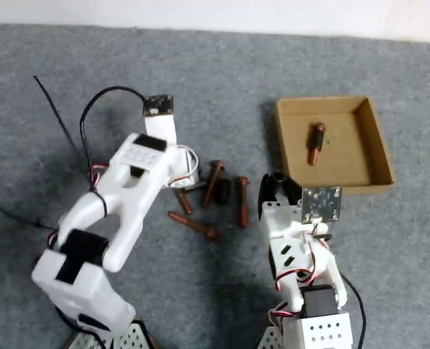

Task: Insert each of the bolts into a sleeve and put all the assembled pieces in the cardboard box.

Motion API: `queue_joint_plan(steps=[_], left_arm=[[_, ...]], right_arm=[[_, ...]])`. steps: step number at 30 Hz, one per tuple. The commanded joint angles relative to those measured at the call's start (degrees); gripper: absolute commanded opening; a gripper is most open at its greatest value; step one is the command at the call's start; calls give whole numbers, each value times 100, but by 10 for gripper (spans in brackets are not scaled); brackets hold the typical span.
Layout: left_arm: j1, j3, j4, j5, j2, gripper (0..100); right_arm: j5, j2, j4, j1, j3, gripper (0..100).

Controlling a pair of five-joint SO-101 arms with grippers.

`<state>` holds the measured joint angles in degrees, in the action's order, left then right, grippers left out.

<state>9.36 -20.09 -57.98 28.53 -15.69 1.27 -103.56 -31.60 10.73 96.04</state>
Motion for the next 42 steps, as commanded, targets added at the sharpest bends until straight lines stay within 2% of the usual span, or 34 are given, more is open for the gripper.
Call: queue_joint_plan(steps=[1, 6, 13, 34, 36, 39, 42], left_arm=[[31, 567, -668, 9, -681, 201], [22, 1156, -1204, -18, -1138, 66], [-224, 1191, -1310, -9, -1138, 91], [-145, 963, -1196, -378, -822, 91], [-136, 936, -1081, -378, -831, 78], [-127, 963, -1002, -378, -831, 4], [-136, 945, -958, -378, -831, 4]], right_arm=[[-62, -110, -4, -57, 822, 5], [-62, -110, -4, -57, 822, 5], [-62, -110, -4, -57, 822, 5], [-62, -110, -4, -57, 822, 5], [-62, -110, -4, -57, 822, 5], [-62, -110, -4, -57, 822, 5], [-62, -110, -4, -57, 822, 5]])
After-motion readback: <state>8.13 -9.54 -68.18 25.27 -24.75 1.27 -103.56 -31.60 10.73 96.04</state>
